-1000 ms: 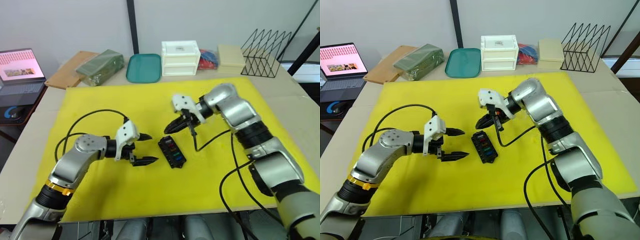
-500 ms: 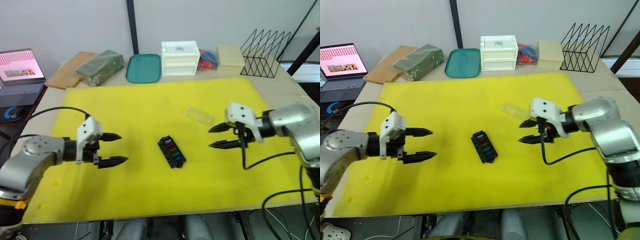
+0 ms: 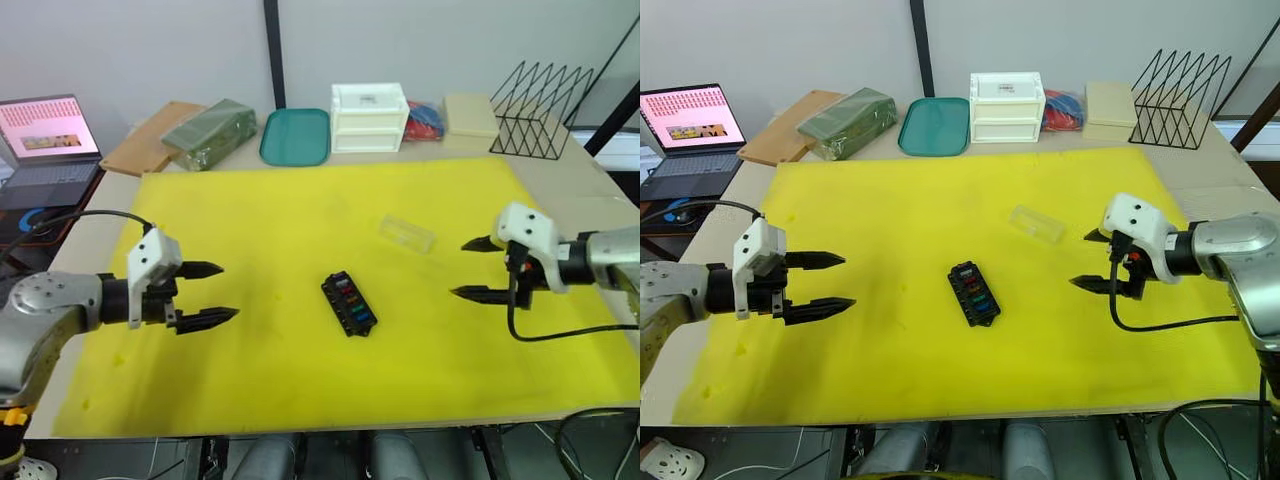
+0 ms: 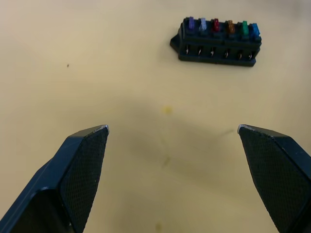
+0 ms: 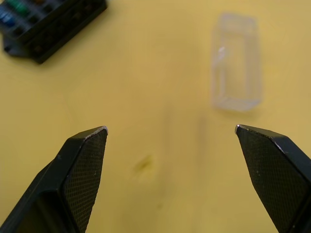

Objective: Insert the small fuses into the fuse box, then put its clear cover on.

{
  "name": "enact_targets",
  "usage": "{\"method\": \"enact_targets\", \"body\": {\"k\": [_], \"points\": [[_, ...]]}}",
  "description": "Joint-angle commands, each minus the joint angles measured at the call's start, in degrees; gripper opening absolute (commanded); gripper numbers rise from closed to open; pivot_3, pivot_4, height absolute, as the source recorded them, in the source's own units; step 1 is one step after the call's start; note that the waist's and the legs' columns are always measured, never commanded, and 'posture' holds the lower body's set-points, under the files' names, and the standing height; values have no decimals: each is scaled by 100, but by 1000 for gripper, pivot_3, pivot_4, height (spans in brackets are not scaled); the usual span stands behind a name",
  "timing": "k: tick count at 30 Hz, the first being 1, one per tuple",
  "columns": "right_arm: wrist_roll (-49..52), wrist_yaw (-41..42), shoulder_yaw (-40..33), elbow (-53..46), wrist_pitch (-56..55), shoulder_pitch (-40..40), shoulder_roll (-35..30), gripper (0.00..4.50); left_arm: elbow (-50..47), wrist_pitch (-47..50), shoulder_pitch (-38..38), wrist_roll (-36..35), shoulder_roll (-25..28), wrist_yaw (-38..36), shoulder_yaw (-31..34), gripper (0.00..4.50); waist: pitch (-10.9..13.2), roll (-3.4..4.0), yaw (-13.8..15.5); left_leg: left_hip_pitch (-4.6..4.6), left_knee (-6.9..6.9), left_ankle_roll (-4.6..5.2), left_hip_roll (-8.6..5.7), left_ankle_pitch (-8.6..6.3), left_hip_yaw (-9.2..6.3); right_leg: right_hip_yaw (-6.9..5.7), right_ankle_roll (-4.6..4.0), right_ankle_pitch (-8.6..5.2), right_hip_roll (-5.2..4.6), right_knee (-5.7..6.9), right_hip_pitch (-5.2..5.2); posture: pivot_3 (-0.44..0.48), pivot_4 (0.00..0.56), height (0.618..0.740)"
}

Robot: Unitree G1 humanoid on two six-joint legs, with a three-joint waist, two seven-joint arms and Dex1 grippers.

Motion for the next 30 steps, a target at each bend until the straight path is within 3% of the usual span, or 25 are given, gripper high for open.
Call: {"method": "enact_targets", "body": {"k": [1,4,11,20,23,29,30], "points": [[-146,-299,367,579,-86,-687,370,4463,-9,-255,-344,202,-150,-16,-411,4500,0,-1,3,0,-2,0,0,0,0,0,0,0,0,0,0,0,150,740],[-419,-418,900,1621,-103,-1449,849,4463,72,-345,-646,361,-426,2,-864,4500,0,-2,-6,-3,-2,0,-1,0,2,0,0,0,0,-4,-2,0,150,740],[-1074,-205,1731,3637,-816,-2525,1473,4463,16,-366,-700,524,-650,85,-1157,4500,0,-2,-35,-6,-3,0,0,0,-1,-1,0,0,1,-3,-8,0,150,740],[-1512,36,1959,5338,-1586,-3195,1998,4463,-517,-207,-197,437,-644,312,-1080,4500,0,-2,-151,-6,-5,-1,0,0,-2,-1,0,0,3,-1,-10,0,150,740],[-1483,107,1872,5607,-1586,-3360,2171,3863,-830,-75,40,378,-701,496,-1116,4500,0,-1,-162,-6,-7,-1,1,1,-2,0,-1,0,5,0,-12,0,150,740],[-1469,175,1751,5594,-1456,-3392,2295,1870,-1495,402,472,394,-1082,1182,-1508,4500,-1,0,-146,-6,-7,-1,1,1,-1,2,-1,0,4,0,-12,0,150,740],[-1456,213,1741,5497,-1409,-3346,2284,1882,-1570,488,525,424,-1159,1303,-1612,4500,-1,0,-134,-6,-5,-1,1,1,-1,2,-1,0,3,1,-11,0,150,740]]}}
